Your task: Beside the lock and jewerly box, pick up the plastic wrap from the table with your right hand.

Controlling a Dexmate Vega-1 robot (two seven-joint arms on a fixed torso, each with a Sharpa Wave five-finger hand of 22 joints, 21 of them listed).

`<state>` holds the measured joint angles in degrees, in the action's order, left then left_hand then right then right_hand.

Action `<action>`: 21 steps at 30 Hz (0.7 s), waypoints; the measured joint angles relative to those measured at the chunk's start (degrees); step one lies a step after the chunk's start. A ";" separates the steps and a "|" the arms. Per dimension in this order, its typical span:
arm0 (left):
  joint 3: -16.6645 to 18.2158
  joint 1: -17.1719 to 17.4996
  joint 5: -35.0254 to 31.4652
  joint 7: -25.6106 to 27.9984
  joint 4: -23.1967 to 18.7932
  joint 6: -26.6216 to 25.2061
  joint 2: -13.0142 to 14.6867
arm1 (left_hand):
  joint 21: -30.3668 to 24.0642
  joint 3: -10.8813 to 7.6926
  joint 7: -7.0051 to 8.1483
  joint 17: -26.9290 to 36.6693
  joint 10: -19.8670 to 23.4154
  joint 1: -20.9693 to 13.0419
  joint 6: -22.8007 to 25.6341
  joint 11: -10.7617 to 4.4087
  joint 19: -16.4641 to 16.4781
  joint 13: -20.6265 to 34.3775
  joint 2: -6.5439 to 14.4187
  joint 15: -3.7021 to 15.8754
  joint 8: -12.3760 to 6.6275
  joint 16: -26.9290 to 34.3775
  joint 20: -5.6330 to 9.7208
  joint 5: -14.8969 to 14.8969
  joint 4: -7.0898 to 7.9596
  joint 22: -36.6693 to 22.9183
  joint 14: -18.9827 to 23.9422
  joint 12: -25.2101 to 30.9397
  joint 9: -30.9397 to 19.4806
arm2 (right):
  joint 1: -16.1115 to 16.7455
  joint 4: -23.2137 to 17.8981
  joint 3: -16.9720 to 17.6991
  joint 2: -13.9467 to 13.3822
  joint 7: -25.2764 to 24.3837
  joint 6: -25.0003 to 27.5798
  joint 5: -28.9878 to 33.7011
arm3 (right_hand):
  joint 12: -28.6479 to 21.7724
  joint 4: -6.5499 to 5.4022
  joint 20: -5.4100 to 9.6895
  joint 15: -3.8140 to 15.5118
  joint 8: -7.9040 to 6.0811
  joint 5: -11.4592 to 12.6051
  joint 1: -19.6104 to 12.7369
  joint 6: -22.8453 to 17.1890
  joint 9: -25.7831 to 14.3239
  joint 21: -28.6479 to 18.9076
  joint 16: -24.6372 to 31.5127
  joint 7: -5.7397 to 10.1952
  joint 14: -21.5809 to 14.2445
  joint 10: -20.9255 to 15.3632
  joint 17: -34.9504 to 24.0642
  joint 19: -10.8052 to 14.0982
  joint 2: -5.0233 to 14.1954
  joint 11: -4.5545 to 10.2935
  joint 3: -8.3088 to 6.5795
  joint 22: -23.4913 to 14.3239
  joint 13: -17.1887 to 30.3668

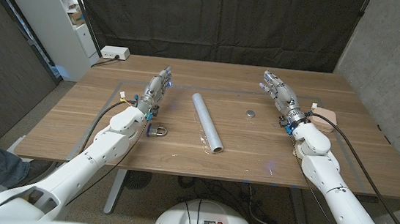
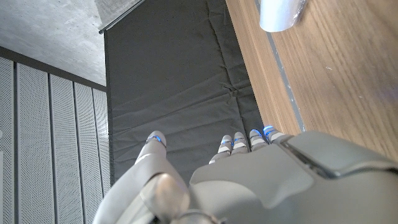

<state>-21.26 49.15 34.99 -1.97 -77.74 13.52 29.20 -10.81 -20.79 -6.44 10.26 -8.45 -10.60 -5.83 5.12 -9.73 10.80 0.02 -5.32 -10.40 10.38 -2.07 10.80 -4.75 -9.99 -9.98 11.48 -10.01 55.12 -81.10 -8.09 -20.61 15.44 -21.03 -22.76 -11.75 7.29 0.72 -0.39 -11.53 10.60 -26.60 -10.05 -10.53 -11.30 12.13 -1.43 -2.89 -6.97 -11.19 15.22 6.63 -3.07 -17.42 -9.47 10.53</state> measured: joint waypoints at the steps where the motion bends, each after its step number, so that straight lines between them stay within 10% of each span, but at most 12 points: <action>1: -0.02 -0.04 0.01 -0.04 0.09 0.00 -0.01 | 0.00 0.00 0.00 0.00 0.00 0.00 0.00 0.00 0.00 0.00 0.00 0.00 0.00 0.00 0.00 0.00 0.00 0.00 0.00 0.00 0.00 | 0.03 -0.10 -0.08 -0.09 -0.05 -0.10 0.17 | 0.00 0.00 0.00 0.00 0.00 0.00 0.00 0.00 0.00 0.00 0.00 0.00 0.00 0.00 0.00 0.00 0.00 0.00 0.00 0.00 0.00; 21: -0.25 -0.97 0.27 -1.72 1.78 0.37 -0.03 | 0.00 0.10 0.00 0.00 0.00 -0.23 0.00 0.00 -0.12 0.00 0.23 0.00 0.00 0.00 -0.52 0.00 -0.39 0.00 0.00 0.00 0.00 | 0.54 -3.67 -4.18 -3.72 -4.27 -2.14 5.85 | 0.00 0.46 -0.01 0.41 0.00 0.00 -0.65 -0.30 0.00 0.00 0.00 0.31 -0.40 -0.31 -0.01 -0.01 -0.21 0.31 0.02 0.00 0.00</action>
<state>-21.52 48.18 35.26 -3.69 -75.96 13.89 29.16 -10.81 -20.69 -6.44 10.26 -8.44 -10.82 -5.83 5.12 -9.85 10.80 0.25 -5.32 -10.40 10.38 -2.60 10.80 -5.14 -9.99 -9.98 11.48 -10.01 55.66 -84.77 -12.27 -24.32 11.17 -23.16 -16.90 -11.75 7.75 0.72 0.01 -11.53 10.60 -27.26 -10.35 -10.53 -11.30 12.13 -1.13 -3.29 -7.27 -11.19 15.20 6.43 -2.76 -17.40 -9.47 10.53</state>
